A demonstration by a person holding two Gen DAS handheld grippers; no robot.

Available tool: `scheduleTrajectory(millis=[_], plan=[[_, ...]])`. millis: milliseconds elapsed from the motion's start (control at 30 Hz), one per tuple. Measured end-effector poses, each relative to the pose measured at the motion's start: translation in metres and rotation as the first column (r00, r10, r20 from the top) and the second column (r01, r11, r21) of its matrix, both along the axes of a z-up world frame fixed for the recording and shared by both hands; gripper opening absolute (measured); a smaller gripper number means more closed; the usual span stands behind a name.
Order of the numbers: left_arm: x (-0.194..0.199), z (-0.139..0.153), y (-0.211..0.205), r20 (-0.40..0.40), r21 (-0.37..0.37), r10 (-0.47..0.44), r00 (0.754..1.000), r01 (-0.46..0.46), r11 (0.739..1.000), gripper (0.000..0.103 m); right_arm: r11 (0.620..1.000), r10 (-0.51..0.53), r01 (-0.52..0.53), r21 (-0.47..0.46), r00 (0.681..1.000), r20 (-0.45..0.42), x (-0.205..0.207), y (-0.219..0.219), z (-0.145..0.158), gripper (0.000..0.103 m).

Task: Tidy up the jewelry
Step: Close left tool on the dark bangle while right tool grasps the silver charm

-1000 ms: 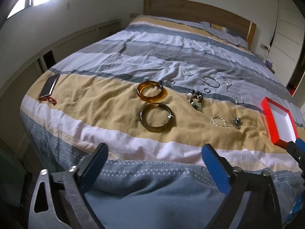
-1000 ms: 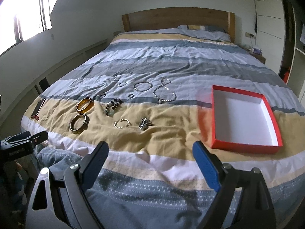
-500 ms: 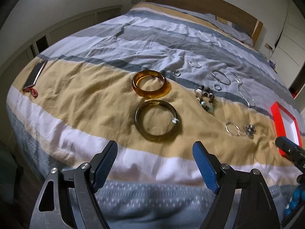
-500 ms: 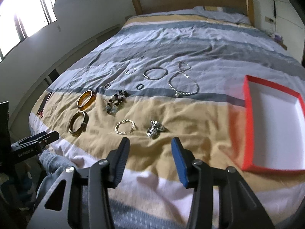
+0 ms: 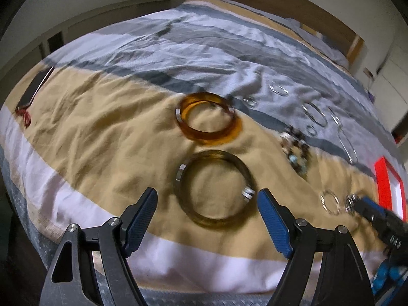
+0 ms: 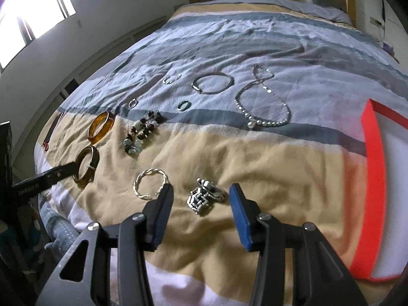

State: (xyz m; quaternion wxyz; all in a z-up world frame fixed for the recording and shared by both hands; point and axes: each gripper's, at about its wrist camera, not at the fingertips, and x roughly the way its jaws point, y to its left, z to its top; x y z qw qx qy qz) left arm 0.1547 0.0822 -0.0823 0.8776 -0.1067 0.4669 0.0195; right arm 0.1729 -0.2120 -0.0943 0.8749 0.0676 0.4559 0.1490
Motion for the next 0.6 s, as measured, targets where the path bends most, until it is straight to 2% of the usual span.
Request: scheduleTrajectory(millis=[100,167,233,433,500,567,600], plan=[[0.007,-0.007,0.013,-0.020,-0.007,0.034,0.999,-0.035,0.999,0.074,1.000,0.009,-0.009,0.004,1.000,-0.013,0.004,0.001,-0.006,0.043],[0.014,-0.017,0.019,-0.056,-0.018,0.042,0.998,-0.043,0.999,0.062,1.000,0.010,-0.009,0.010,1.000,-0.025,0.006,0.000,-0.010,0.043],[0.019,-0.026,0.021,-0.080,-0.020,0.036,0.996,-0.038,0.999,0.057,1.000,0.012,-0.011,0.015,0.999,-0.031,0.008,0.000,-0.013,0.043],[0.024,-0.032,0.012,-0.096,0.029,0.001,0.995,0.002,1.000,0.055,1.000,0.028,-0.028,-0.001,0.999,-0.041,0.014,0.002,-0.019,0.027],[0.025,-0.032,0.007,-0.094,0.053,-0.014,0.995,0.019,0.998,0.045,1.000,0.030,-0.030,-0.001,0.999,-0.042,0.015,0.002,-0.021,0.026],[0.028,-0.031,0.003,-0.092,0.077,-0.023,0.995,0.030,0.997,0.024,0.999,0.039,-0.039,-0.008,0.998,-0.039,0.016,0.003,-0.022,0.025],[0.029,-0.031,0.001,-0.092,0.088,-0.026,0.995,0.034,0.996,0.020,0.999,0.047,-0.047,-0.015,0.998,-0.034,0.016,0.004,-0.021,0.025]])
